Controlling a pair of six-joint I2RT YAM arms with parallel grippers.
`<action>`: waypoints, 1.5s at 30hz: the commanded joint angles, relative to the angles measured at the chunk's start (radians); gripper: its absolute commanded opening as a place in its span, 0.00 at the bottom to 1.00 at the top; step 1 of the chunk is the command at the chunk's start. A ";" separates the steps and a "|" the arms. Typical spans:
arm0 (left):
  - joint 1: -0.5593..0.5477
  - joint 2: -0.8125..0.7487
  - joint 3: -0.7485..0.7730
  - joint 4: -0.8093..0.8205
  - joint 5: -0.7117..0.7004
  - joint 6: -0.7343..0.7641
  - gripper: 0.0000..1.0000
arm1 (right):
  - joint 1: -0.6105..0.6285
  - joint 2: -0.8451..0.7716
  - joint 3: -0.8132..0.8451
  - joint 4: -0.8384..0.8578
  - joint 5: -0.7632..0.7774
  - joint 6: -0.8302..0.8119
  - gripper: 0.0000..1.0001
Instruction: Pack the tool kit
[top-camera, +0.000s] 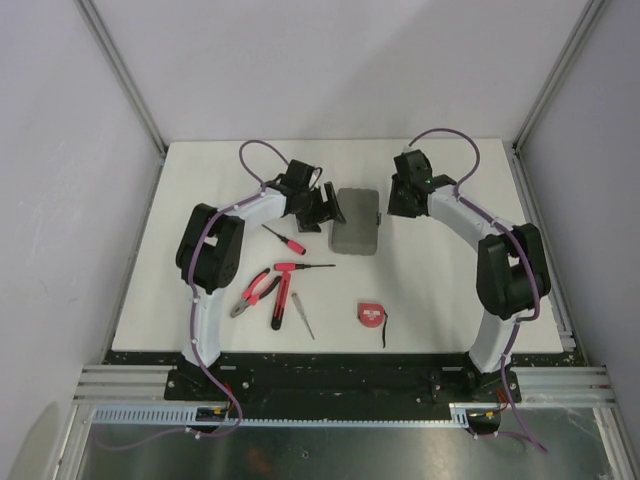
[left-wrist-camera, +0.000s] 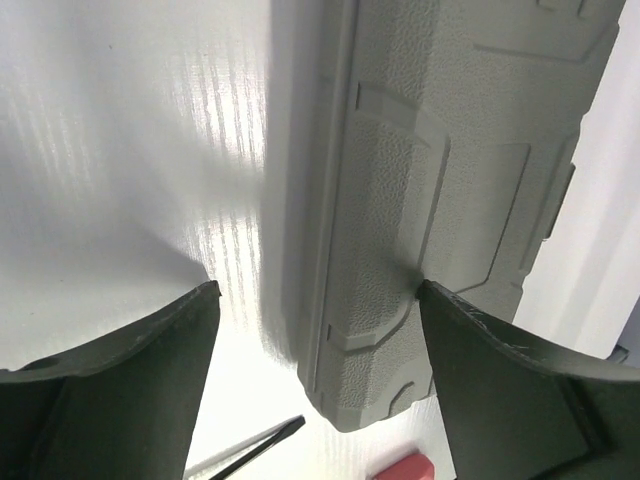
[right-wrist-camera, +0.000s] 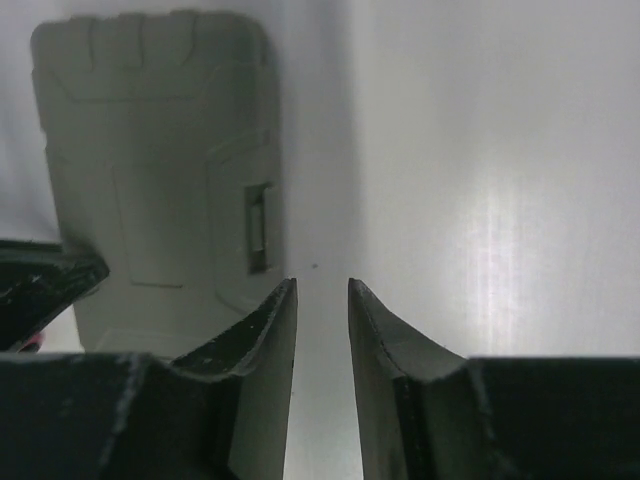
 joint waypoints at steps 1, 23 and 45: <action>0.008 -0.027 0.024 -0.085 -0.058 0.088 0.86 | -0.006 0.035 -0.050 0.116 -0.291 0.045 0.34; 0.013 -0.001 0.024 -0.059 -0.019 0.130 0.82 | -0.016 0.112 -0.074 0.239 -0.259 0.135 0.33; 0.020 0.034 0.027 -0.059 0.015 0.128 0.82 | -0.093 0.129 -0.203 0.459 -0.504 0.185 0.48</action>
